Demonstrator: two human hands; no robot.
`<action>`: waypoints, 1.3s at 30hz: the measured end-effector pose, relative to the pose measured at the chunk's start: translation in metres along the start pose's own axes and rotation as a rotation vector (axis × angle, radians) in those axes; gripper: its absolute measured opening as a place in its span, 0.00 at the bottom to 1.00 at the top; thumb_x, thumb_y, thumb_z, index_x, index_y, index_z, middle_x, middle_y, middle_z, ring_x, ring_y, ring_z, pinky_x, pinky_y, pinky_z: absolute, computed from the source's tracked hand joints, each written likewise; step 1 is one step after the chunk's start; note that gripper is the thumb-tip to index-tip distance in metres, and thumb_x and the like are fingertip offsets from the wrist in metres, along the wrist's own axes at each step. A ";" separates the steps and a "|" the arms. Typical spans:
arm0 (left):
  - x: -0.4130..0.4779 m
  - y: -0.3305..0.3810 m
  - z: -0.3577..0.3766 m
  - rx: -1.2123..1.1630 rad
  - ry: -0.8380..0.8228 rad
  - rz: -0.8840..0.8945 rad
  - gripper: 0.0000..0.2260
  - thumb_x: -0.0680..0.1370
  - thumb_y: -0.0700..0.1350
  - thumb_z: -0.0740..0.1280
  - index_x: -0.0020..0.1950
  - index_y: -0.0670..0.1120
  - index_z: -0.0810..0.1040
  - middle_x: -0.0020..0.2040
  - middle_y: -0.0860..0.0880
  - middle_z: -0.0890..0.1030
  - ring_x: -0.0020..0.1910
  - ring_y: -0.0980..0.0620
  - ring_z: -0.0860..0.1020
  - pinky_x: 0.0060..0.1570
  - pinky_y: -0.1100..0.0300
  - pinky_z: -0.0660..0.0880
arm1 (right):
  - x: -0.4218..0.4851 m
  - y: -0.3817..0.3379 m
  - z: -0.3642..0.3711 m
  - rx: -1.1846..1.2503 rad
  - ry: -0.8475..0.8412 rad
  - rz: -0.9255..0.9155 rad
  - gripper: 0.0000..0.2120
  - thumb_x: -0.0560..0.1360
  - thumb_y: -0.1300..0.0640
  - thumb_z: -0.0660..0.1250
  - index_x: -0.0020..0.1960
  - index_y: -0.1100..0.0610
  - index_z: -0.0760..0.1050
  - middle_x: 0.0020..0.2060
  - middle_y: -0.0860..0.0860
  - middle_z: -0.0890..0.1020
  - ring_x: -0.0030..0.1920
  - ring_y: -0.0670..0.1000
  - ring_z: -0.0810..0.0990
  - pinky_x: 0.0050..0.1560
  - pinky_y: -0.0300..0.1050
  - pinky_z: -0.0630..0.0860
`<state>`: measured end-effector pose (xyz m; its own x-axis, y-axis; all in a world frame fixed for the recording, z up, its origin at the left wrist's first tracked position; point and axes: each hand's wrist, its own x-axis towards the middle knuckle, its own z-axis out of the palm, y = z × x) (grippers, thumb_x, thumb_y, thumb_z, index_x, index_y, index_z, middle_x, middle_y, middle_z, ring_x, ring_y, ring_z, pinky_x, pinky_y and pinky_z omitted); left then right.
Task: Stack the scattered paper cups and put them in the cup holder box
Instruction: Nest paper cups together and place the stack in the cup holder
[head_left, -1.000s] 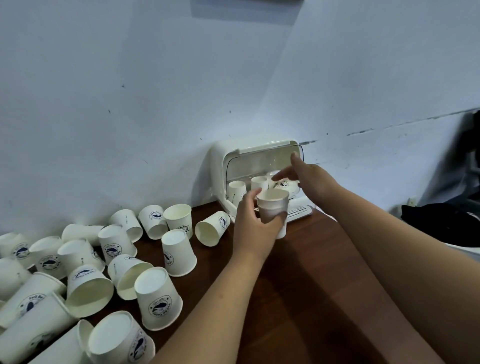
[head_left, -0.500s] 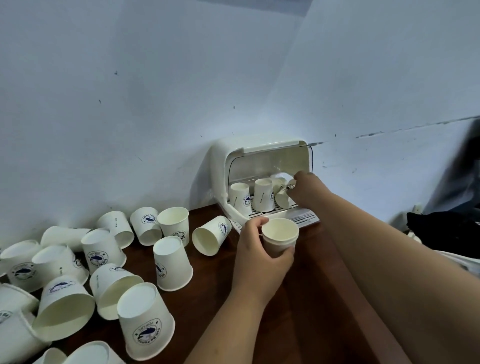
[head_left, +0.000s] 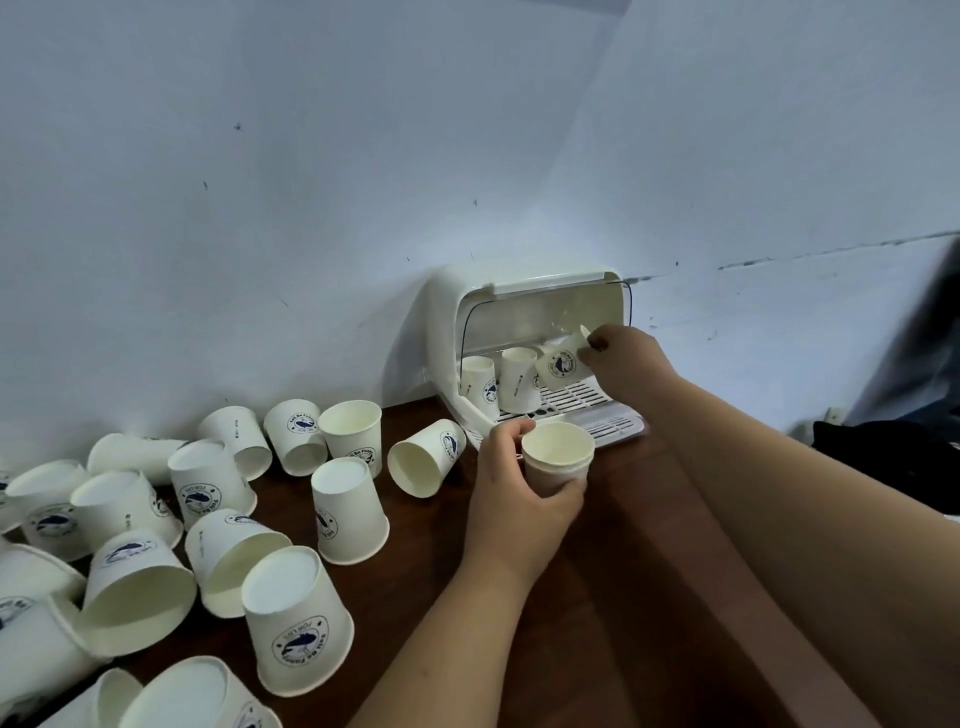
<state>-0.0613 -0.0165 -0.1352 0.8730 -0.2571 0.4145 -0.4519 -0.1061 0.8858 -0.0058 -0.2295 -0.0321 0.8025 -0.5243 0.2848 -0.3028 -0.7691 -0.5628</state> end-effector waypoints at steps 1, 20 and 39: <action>0.000 0.001 0.000 -0.003 0.006 -0.010 0.30 0.70 0.51 0.81 0.69 0.58 0.73 0.67 0.59 0.77 0.64 0.61 0.78 0.64 0.60 0.79 | -0.011 -0.004 -0.008 0.044 0.022 -0.032 0.05 0.85 0.53 0.65 0.52 0.52 0.77 0.41 0.49 0.79 0.48 0.56 0.77 0.44 0.45 0.69; -0.014 0.022 -0.029 0.105 -0.062 -0.023 0.41 0.70 0.51 0.83 0.79 0.64 0.69 0.70 0.55 0.76 0.70 0.54 0.77 0.71 0.56 0.75 | -0.148 -0.014 -0.039 0.001 -0.321 -0.439 0.12 0.84 0.57 0.67 0.61 0.49 0.87 0.60 0.43 0.85 0.64 0.47 0.80 0.70 0.47 0.73; -0.013 -0.011 -0.055 0.163 0.173 -0.054 0.34 0.72 0.49 0.82 0.75 0.52 0.71 0.69 0.55 0.77 0.67 0.56 0.78 0.62 0.68 0.74 | -0.032 -0.073 0.045 -0.093 -0.199 -0.275 0.23 0.83 0.63 0.64 0.75 0.48 0.80 0.77 0.48 0.75 0.72 0.55 0.78 0.67 0.45 0.73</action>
<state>-0.0575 0.0406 -0.1392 0.9090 -0.0800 0.4090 -0.4147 -0.2723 0.8683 0.0135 -0.1397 -0.0348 0.9421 -0.2185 0.2543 -0.0994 -0.9065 -0.4104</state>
